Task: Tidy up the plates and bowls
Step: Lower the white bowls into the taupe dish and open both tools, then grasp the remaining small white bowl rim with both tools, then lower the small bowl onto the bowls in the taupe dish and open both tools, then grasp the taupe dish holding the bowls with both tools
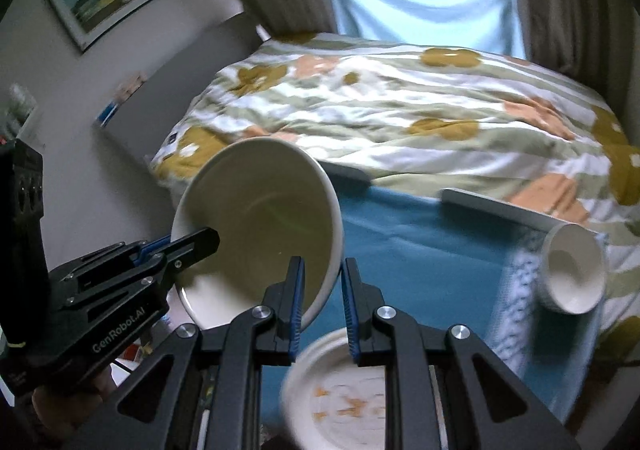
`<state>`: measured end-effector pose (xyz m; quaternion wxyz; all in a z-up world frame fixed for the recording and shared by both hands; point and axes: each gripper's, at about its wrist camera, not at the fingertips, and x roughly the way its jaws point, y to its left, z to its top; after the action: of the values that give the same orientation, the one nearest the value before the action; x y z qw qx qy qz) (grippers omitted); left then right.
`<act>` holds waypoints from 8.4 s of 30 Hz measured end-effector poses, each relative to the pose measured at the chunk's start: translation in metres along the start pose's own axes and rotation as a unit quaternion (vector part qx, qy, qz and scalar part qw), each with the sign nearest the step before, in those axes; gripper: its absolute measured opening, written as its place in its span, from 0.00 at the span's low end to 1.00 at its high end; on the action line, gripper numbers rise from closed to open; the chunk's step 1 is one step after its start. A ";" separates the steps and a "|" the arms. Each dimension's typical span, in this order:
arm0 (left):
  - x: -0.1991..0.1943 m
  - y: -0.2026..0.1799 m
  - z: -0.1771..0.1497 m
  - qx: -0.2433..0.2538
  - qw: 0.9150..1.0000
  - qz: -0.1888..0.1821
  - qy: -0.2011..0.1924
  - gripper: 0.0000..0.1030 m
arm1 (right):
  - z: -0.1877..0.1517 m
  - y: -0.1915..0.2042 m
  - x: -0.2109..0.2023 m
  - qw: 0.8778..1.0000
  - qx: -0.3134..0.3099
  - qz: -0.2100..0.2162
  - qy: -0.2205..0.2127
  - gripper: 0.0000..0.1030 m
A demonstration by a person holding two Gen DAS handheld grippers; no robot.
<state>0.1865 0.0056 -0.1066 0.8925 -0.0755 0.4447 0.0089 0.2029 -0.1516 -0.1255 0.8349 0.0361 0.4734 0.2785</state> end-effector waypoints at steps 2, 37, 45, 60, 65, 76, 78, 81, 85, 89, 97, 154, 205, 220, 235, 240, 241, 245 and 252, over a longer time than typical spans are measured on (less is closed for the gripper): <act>-0.006 0.024 -0.008 -0.007 1.000 0.003 0.002 0.09 | -0.004 0.019 0.010 1.000 -0.004 0.004 0.006 0.17; 0.108 0.158 -0.079 0.068 0.984 -0.019 0.164 0.10 | -0.052 0.125 0.157 0.992 0.033 -0.053 0.108 0.16; 0.109 0.166 -0.080 0.056 0.985 -0.013 0.163 0.10 | -0.053 0.116 0.159 0.991 0.042 -0.054 0.115 0.16; 0.081 0.166 -0.062 0.064 0.990 -0.005 0.128 0.30 | -0.053 0.112 0.146 0.992 0.055 -0.047 0.101 0.16; 0.066 0.166 -0.060 0.064 0.993 -0.003 0.100 0.84 | -0.050 0.114 0.138 0.993 0.053 -0.047 0.091 0.16; 0.037 0.159 -0.067 0.063 0.995 -0.009 0.078 0.85 | -0.055 0.108 0.100 0.994 0.087 -0.056 0.039 0.94; 0.029 0.154 -0.065 0.058 0.996 -0.014 0.071 0.85 | -0.057 0.108 0.088 0.994 0.091 -0.060 0.022 0.94; 0.013 0.141 -0.061 0.062 0.997 -0.016 0.052 0.86 | -0.060 0.104 0.067 0.994 0.085 -0.062 0.003 0.96; -0.006 0.107 -0.054 0.076 0.997 -0.014 0.028 0.90 | -0.067 0.081 0.025 0.994 0.085 -0.071 -0.026 0.97; -0.025 0.057 -0.045 0.083 0.996 -0.025 -0.001 0.91 | -0.074 0.047 -0.021 0.991 0.074 -0.098 -0.049 0.97; -0.031 -0.073 -0.007 0.135 0.987 -0.086 -0.029 0.91 | -0.087 -0.049 -0.110 0.978 0.112 -0.158 -0.084 0.97; 0.193 -0.278 0.050 0.268 0.942 -0.175 0.106 0.09 | -0.061 -0.260 -0.042 0.922 0.345 -0.151 -0.085 0.17; 0.082 0.155 -0.079 0.064 0.988 -0.023 0.142 0.10 | -0.077 0.100 0.141 0.989 0.127 -0.042 0.061 0.17; 0.087 0.131 -0.076 0.153 0.979 0.028 0.130 0.11 | -0.081 0.099 0.142 0.986 0.144 -0.057 0.060 0.17; 0.088 0.136 -0.078 0.164 0.977 0.041 0.128 0.12 | -0.079 0.099 0.142 0.986 0.143 -0.056 0.064 0.17; 0.080 0.138 -0.077 0.155 0.979 0.034 0.124 0.12 | -0.079 0.097 0.135 0.986 0.148 -0.049 0.054 0.17; 0.075 0.139 -0.075 0.150 0.981 0.031 0.121 0.12 | -0.078 0.097 0.130 0.987 0.147 -0.048 0.051 0.17; 0.043 0.146 -0.065 0.120 0.988 0.016 0.098 0.17 | -0.073 0.100 0.101 0.990 0.133 -0.037 0.028 0.17; -0.029 0.166 -0.055 0.084 0.996 0.027 0.021 1.00 | -0.065 0.103 0.042 0.997 0.076 -0.018 -0.013 0.67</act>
<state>0.1115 0.1633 -0.1374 0.8856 0.0120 0.4643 -0.0059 0.1222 -0.0572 -0.1597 0.8406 0.0941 0.4831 0.2264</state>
